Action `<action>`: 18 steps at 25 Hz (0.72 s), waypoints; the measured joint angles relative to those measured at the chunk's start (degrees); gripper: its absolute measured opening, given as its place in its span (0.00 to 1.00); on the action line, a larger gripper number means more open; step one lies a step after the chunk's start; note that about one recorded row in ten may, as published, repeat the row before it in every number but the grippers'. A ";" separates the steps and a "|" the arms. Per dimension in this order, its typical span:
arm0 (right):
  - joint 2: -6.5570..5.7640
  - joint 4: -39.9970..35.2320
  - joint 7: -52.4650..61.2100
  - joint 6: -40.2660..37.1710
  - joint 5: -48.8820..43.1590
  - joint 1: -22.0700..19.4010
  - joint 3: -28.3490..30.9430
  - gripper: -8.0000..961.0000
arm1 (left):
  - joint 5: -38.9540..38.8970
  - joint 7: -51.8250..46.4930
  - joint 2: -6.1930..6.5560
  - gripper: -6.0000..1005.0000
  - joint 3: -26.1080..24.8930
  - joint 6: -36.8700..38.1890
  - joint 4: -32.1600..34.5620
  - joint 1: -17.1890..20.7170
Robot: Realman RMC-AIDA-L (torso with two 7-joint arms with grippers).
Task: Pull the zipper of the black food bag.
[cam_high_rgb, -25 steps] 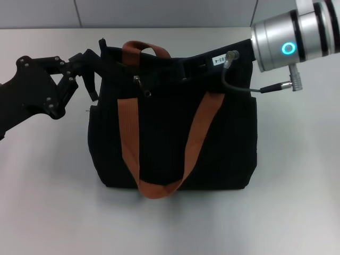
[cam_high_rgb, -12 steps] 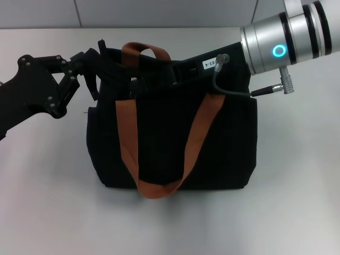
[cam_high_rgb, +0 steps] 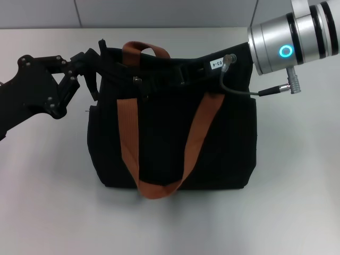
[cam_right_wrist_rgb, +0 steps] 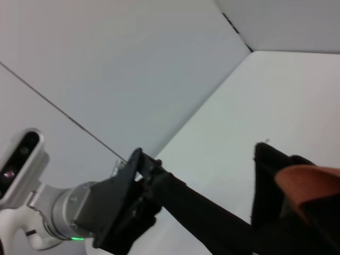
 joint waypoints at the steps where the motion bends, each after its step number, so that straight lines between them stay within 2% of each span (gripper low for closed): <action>1: 0.00 0.00 0.01 0.08 -0.41 0.00 0.00 0.23 | 0.01 0.00 0.00 0.02 0.01 0.03 -0.03 0.00; 13: 0.36 -0.28 -0.11 1.02 -1.46 0.51 -0.56 0.23 | -0.49 -0.01 -0.23 0.02 0.11 0.13 -0.04 -0.42; 18: 0.39 -1.25 -0.18 0.46 -1.41 0.49 -0.28 0.26 | -0.53 -0.01 -0.26 0.02 0.11 0.07 -0.04 -0.44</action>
